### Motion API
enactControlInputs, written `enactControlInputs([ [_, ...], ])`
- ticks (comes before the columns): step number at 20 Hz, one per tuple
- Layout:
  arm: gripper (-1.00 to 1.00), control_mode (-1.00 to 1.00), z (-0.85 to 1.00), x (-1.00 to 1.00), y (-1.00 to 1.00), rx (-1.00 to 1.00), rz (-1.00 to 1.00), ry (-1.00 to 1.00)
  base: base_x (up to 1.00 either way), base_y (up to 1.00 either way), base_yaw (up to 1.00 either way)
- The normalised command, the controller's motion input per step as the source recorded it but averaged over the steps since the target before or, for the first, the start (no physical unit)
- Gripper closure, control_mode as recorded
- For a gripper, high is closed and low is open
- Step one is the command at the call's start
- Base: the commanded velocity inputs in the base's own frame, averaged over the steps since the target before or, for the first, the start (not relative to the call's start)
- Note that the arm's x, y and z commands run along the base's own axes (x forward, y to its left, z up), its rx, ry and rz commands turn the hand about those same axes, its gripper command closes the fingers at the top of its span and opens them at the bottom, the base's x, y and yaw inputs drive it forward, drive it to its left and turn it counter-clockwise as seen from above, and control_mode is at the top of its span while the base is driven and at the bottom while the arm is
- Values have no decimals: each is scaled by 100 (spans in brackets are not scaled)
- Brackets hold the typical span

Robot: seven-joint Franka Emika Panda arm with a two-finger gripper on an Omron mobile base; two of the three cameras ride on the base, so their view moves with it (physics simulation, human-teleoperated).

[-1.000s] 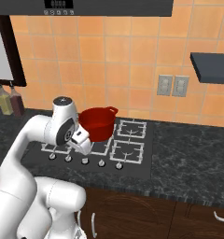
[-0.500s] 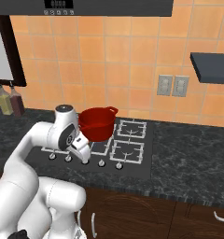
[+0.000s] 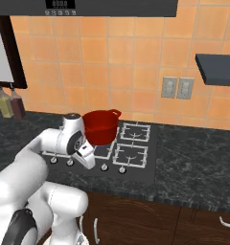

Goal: Turn off the center burner of the stove.

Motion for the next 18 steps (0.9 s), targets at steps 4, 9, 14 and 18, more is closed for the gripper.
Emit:
enactControlInputs([
  [4,-100,-100,-20,38,0,0,-5,9,0,0,0],
  [9,-100,-100,-9,29,0,0,-3,2,0,0,0],
  [14,-100,-100,-26,8,0,0,-2,0,0,0,0],
  [18,-100,-100,-30,0,0,0,-1,0,0,0,0],
])
